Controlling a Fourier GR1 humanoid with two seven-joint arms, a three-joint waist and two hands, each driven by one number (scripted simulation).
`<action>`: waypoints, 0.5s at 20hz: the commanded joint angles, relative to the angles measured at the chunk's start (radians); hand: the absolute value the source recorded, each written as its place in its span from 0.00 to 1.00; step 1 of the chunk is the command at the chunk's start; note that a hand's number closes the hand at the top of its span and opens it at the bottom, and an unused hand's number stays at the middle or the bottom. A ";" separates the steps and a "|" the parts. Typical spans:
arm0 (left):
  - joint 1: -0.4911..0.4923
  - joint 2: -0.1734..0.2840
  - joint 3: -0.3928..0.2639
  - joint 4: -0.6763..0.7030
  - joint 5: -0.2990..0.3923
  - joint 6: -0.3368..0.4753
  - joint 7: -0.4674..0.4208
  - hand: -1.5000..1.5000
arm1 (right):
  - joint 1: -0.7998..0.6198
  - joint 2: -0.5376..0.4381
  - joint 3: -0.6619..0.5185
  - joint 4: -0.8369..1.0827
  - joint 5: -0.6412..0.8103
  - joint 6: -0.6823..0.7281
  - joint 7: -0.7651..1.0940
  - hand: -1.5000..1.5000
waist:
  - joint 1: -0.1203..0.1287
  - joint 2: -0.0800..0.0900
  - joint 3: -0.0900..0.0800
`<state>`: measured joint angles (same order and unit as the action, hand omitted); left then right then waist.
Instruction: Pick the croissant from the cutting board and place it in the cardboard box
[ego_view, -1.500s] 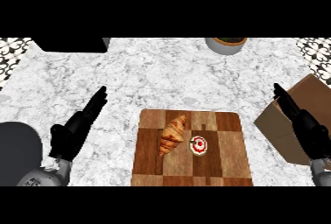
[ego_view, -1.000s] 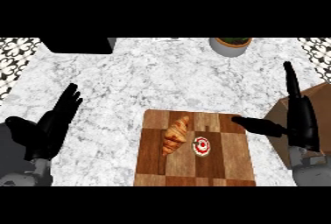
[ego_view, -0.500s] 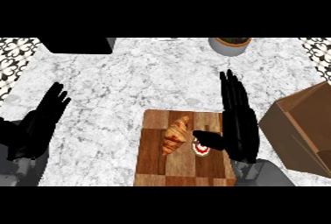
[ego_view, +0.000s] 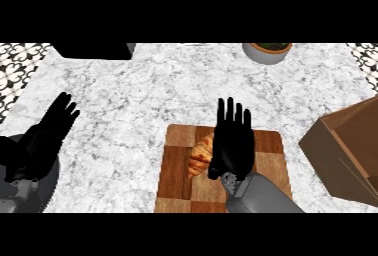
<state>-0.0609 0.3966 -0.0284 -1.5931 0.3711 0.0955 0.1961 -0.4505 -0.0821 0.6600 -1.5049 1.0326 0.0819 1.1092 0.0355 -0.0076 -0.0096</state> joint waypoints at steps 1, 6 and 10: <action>-0.020 -0.008 -0.004 0.008 0.004 0.000 0.012 0.50 | -0.083 0.078 0.004 0.079 -0.066 0.219 0.264 0.00 | 0.005 0.009 0.004; -0.022 0.003 -0.006 -0.012 0.010 -0.019 0.025 0.50 | -0.170 0.080 -0.057 0.172 -0.192 0.234 0.353 0.00 | 0.020 0.009 0.007; 0.018 0.002 -0.002 0.004 0.009 -0.041 -0.011 0.50 | -0.197 0.081 -0.079 0.215 -0.271 0.219 0.377 0.00 | 0.023 0.004 0.005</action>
<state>-0.0717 0.3953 -0.0332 -1.5960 0.3755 0.0783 0.2044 -0.5879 -0.0283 0.5953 -1.3316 0.8335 0.1958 1.2236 0.0548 -0.0002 -0.0044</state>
